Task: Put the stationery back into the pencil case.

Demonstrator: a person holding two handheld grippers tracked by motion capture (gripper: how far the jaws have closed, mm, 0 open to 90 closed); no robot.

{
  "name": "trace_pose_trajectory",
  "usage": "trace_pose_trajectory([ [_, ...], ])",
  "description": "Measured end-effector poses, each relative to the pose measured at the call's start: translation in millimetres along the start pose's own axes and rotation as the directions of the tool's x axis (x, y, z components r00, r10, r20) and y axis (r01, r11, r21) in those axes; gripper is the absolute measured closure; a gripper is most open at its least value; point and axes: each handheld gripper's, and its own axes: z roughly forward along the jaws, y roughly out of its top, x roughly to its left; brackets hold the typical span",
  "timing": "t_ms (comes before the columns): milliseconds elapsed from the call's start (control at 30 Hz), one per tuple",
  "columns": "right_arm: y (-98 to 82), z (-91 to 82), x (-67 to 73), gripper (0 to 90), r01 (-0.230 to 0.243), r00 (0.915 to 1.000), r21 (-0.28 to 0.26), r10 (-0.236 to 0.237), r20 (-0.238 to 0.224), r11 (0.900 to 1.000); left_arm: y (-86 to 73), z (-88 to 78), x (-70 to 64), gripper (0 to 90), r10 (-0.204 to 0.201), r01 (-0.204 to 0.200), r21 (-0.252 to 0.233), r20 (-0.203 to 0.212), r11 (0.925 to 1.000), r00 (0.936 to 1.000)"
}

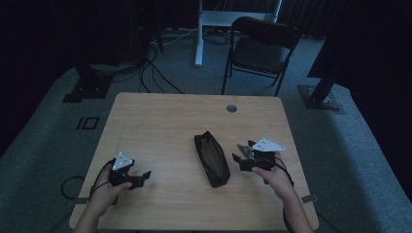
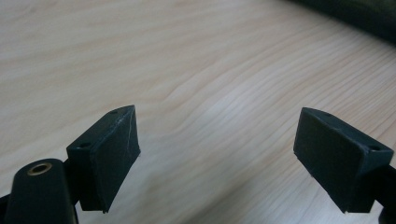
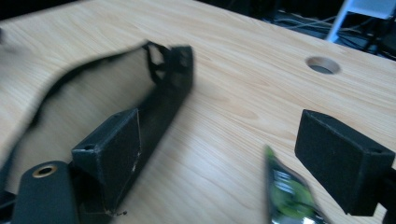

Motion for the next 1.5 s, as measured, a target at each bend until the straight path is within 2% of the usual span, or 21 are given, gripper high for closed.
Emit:
trace_pose_trajectory([
  [167, -12.8, 5.3, -20.3, 15.2, -0.03, 0.9993, 0.046, 0.029, 0.024, 0.999, -11.0, -4.9, 6.3, 10.2, 0.013, -0.012, 0.041, -0.026, 0.9991, 0.9996],
  [267, -20.7, 8.6, -30.7, 15.9, -0.042, 0.9984, 0.07, 0.039, 0.041, 0.997, -16.9, -6.5, 10.7, 9.7, -0.008, 0.01, 0.05, -0.049, 0.9987, 0.9988],
  [400, -30.8, 12.2, -41.3, 15.8, -0.078, 0.995, 0.109, 0.07, 0.071, 0.991, -22.1, -7.6, 16.8, 9.7, -0.032, 0.038, 0.069, -0.088, 0.9969, 0.9956],
  [500, -37.3, 13.8, -46.2, 15.9, -0.115, 0.99, 0.119, 0.104, 0.096, 0.986, -24.9, -7.6, 21.2, 9.7, -0.048, 0.057, 0.085, -0.107, 0.9948, 0.9931],
  [633, -43.8, 14.8, -50.9, 15.8, -0.125, 0.9879, 0.146, 0.11, 0.109, 0.981, -25.4, -8.3, 24.5, 9.7, -0.085, 0.094, 0.071, -0.12, 0.9931, 0.9891],
  [967, -51.2, 24.7, -50.9, 15.9, -0.125, 0.9873, 0.184, 0.104, 0.12, 0.975, -24.9, -5.5, 21.6, 9.8, -0.045, 0.058, 0.083, -0.149, 0.9949, 0.9879],
  [1033, -52.0, 26.9, -51.0, 17.7, -0.124, 0.9876, 0.194, 0.103, 0.119, 0.973, -24.9, -5.4, 21.4, 9.7, -0.048, 0.061, 0.082, -0.152, 0.9948, 0.9872],
  [1067, -51.7, 27.8, -51.4, 21.9, -0.125, 0.9876, 0.2, 0.102, 0.119, 0.972, -24.8, -5.3, 21.1, 9.8, -0.053, 0.067, 0.081, -0.158, 0.9945, 0.986],
  [1167, -50.9, 29.4, -52.4, 21.9, -0.119, 0.9874, 0.2, 0.094, 0.127, 0.973, -24.5, -4.6, 20.0, 9.7, -0.068, 0.083, 0.078, -0.174, 0.9935, 0.9823],
  [1300, -50.0, 33.7, -50.7, 21.9, -0.1, 0.99, 0.242, 0.073, 0.121, 0.965, -24.2, -4.1, 19.3, 9.5, -0.073, 0.088, 0.077, -0.181, 0.9932, 0.9808],
  [1500, -48.5, 36.5, -50.0, 23.0, -0.104, 0.9904, 0.244, 0.077, 0.115, 0.964, -23.9, -3.7, 18.5, 9.6, -0.081, 0.096, 0.074, -0.188, 0.9926, 0.9788],
])
